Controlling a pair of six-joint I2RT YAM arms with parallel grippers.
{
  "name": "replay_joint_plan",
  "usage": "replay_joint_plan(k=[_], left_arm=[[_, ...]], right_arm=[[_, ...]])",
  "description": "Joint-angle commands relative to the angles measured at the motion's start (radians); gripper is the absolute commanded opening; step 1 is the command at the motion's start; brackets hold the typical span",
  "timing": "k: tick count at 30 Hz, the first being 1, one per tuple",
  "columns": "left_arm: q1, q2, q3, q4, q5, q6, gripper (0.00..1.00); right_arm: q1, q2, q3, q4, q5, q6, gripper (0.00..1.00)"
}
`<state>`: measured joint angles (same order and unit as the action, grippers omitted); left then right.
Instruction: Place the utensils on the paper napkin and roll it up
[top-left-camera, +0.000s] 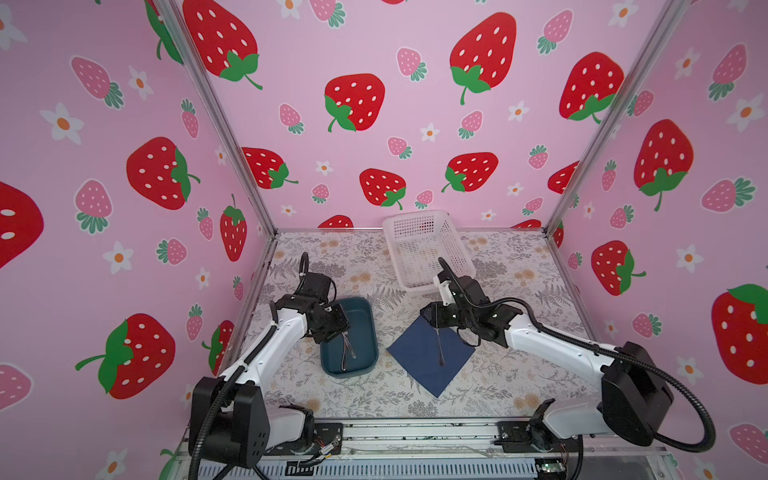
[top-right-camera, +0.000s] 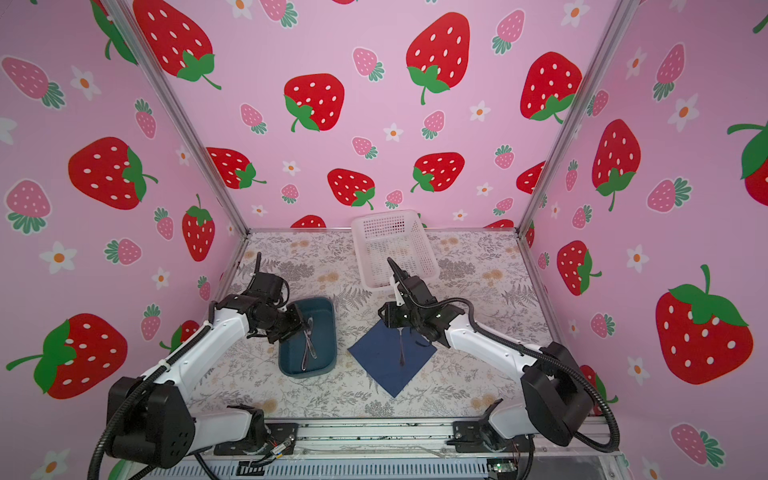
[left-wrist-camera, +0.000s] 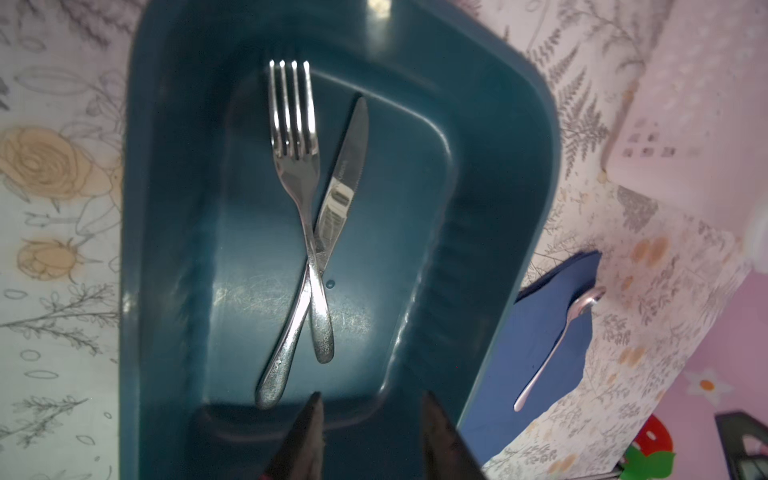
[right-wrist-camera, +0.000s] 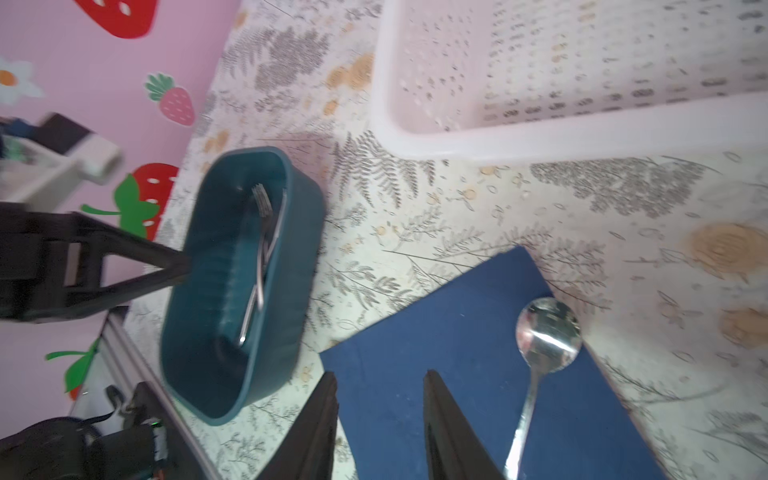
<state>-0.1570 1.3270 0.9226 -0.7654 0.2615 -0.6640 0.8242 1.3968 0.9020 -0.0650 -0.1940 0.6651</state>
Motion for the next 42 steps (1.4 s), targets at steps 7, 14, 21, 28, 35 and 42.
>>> replay_joint_plan(k=[7, 14, 21, 28, 35, 42], left_arm=[[0.002, 0.207, 0.111, -0.063, -0.084, 0.084, 0.31], [0.004, 0.293, 0.119, -0.042, -0.164, 0.066, 0.30], [0.006, 0.353, 0.119, 0.008, -0.191, 0.086, 0.27], [0.026, 0.393, 0.108, 0.041, -0.155, 0.116, 0.24], [0.025, 0.430, 0.107, 0.024, -0.156, 0.116, 0.18], [0.013, 0.440, 0.113, 0.019, -0.154, 0.116, 0.20]], right_arm=[[0.031, -0.017, -0.027, 0.315, -0.280, -0.036, 0.59], [0.190, 0.117, 0.098, 0.243, -0.162, -0.103, 0.64], [0.236, 0.188, 0.149, 0.222, -0.138, -0.103, 0.71], [0.246, 0.220, 0.175, 0.176, -0.125, -0.102, 0.71], [0.260, 0.292, 0.251, 0.094, -0.094, -0.079, 0.71], [0.270, 0.312, 0.265, 0.073, -0.078, -0.082, 0.72]])
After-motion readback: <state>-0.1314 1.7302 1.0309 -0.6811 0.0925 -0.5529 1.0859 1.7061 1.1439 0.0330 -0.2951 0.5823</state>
